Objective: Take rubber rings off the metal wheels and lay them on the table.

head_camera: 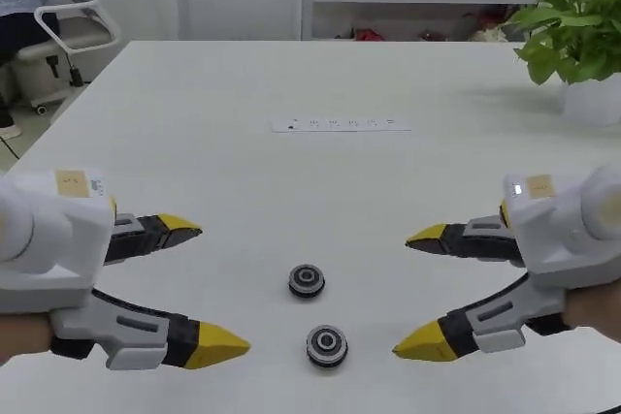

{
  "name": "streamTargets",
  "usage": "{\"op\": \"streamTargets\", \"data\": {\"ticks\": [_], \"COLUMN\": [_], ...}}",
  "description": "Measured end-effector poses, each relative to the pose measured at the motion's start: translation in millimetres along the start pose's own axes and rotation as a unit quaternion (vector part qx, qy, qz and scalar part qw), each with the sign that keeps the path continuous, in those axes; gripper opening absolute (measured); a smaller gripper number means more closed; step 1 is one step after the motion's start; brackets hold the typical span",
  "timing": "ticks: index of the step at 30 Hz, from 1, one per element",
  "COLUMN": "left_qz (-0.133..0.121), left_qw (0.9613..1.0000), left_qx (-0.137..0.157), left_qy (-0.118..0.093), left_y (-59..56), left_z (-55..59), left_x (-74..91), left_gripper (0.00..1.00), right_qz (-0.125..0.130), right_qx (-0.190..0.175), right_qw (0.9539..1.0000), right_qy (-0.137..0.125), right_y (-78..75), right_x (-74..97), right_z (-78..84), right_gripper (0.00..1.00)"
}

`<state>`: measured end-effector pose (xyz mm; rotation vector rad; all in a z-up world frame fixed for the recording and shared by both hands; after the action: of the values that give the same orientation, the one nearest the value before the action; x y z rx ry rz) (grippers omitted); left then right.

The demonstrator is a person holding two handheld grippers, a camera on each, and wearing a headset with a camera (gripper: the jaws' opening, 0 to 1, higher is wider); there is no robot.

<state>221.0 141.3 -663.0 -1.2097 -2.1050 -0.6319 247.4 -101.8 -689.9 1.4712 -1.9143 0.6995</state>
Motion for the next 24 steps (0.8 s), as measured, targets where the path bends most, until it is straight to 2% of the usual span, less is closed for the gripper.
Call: {"op": "streamTargets", "data": {"ticks": [8, 14, 24], "left_qz": [0.014, 0.022, 0.043], "left_qw": [0.9998, 0.9997, 0.9989], "left_qx": [-0.007, -0.009, -0.009], "left_qy": [0.01, 0.012, 0.02], "left_y": [3.3, 4.8, 4.5], "left_z": [-2.2, -4.3, -4.9], "left_x": [-15.1, -23.3, -37.4], "left_gripper": [0.8, 0.78, 0.74], "right_qz": [-0.015, -0.029, -0.047], "right_qx": [0.001, 0.002, 0.012], "right_qw": [0.9998, 0.9996, 0.9988], "right_qy": [0.009, 0.003, 0.008], "right_y": [-7.4, -12.6, -13.8], "right_x": [-10.1, -17.2, -27.8], "right_z": [5.5, 6.9, 6.9], "right_gripper": [0.7, 0.64, 0.58]}}
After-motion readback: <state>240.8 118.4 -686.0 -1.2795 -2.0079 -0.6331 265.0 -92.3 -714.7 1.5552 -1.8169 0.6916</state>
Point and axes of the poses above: the centre of the closed fingertips' face, and the gripper's own axes: x roughly backward along the fingers, y roughly to its left, z roughly out of its underside, the point moved 7 cm from there along x, roughly backward along the fingers, and after that the axes turned 15 degrees about y, right-handed, at the moved point
